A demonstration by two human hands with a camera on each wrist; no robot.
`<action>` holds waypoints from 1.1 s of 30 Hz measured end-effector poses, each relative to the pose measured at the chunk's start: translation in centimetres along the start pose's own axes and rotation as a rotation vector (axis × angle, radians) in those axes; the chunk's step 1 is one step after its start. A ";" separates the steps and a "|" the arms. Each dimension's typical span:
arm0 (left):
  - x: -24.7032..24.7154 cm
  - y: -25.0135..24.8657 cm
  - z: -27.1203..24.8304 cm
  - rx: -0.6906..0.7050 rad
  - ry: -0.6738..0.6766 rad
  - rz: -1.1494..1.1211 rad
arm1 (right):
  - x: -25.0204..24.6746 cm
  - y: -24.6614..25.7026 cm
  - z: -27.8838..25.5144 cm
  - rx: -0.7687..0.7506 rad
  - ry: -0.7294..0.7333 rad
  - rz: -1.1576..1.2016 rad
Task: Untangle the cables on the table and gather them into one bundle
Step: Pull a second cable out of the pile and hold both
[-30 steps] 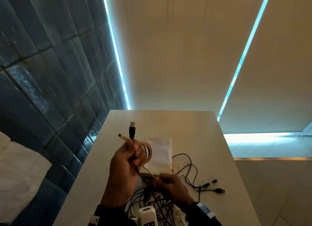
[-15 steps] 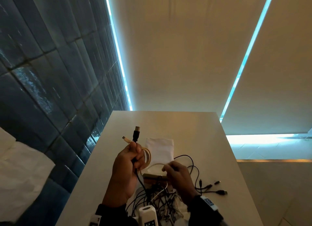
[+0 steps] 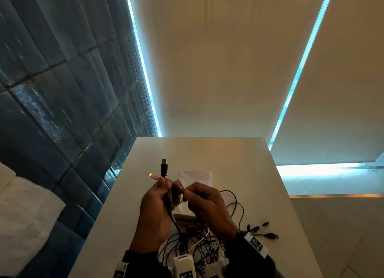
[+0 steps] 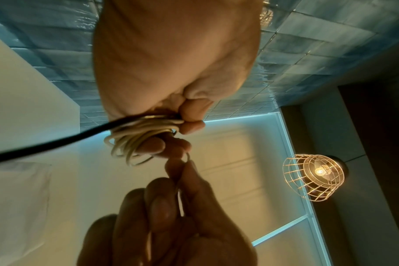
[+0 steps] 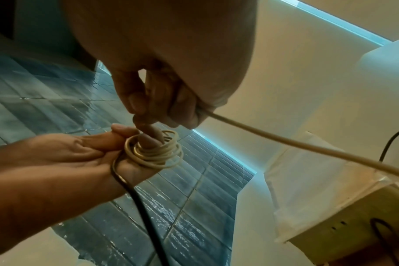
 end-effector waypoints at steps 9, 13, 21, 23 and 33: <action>0.6 0.1 -0.1 -0.044 0.115 -0.025 | 0.0 -1.4 -0.5 0.057 0.086 0.036; 0.8 -0.8 -0.1 0.011 0.157 -0.237 | -0.4 -3.6 -0.5 0.181 0.094 -0.035; 0.5 -1.2 0.0 0.077 0.166 -0.203 | -1.6 -7.2 -1.3 0.265 0.036 -0.122; 0.5 -1.2 0.0 0.084 0.174 -0.198 | -1.6 -7.3 -1.6 0.281 0.042 -0.122; 0.2 -1.5 -0.4 0.137 0.220 -0.169 | -3.4 -11.6 -2.2 0.347 -0.093 -0.247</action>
Point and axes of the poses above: each hand's wrist, its own z-axis towards the middle knuckle, its own x-axis out of the palm, y = z × x, the point moved 3 cm from there along z, towards the middle knuckle, and after that the axes turned 4 degrees about y, right-handed, at the moved point
